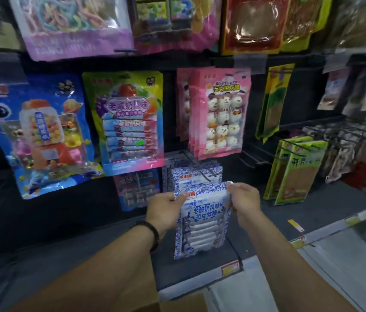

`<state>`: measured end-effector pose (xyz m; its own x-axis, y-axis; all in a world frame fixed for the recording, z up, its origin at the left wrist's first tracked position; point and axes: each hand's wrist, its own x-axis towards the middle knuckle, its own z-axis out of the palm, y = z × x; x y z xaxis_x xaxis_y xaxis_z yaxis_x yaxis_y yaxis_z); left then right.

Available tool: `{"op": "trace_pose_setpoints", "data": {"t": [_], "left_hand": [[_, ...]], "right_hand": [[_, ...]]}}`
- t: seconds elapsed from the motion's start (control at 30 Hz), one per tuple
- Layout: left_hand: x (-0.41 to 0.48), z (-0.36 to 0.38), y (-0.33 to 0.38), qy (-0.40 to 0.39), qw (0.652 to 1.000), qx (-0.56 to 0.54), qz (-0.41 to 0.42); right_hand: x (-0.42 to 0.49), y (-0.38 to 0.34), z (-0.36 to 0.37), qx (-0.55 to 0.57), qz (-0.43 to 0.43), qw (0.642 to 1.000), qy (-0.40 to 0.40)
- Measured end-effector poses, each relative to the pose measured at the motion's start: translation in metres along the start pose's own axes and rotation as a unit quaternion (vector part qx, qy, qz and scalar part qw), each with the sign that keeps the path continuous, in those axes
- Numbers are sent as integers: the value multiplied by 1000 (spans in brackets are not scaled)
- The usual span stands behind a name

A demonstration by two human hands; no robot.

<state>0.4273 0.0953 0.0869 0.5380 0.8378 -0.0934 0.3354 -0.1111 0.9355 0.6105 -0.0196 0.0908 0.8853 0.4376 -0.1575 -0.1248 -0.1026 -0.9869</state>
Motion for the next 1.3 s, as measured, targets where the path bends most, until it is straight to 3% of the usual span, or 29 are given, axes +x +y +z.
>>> {"op": "trace_pose_setpoints", "data": {"t": [0.13, 0.4, 0.73, 0.87, 1.1, 1.2, 1.3], "left_hand": [[19, 23, 5, 21, 1000, -3, -6], [39, 35, 3, 41, 999, 11, -5], [68, 38, 1, 86, 996, 14, -34], [81, 38, 5, 101, 994, -10, -36], [88, 28, -12, 127, 990, 49, -24], [68, 13, -19, 93, 989, 112, -29], [38, -14, -36, 26, 981, 192, -11]], "right_hand": [[33, 6, 10, 34, -3, 998, 47], [62, 16, 20, 67, 17, 995, 65], [70, 25, 35, 23, -12, 998, 65], [64, 26, 34, -36, -21, 999, 30], [53, 33, 35, -154, -27, 988, 3], [34, 34, 34, -215, -24, 976, -31], [6, 40, 39, -316, -12, 941, -122]]}}
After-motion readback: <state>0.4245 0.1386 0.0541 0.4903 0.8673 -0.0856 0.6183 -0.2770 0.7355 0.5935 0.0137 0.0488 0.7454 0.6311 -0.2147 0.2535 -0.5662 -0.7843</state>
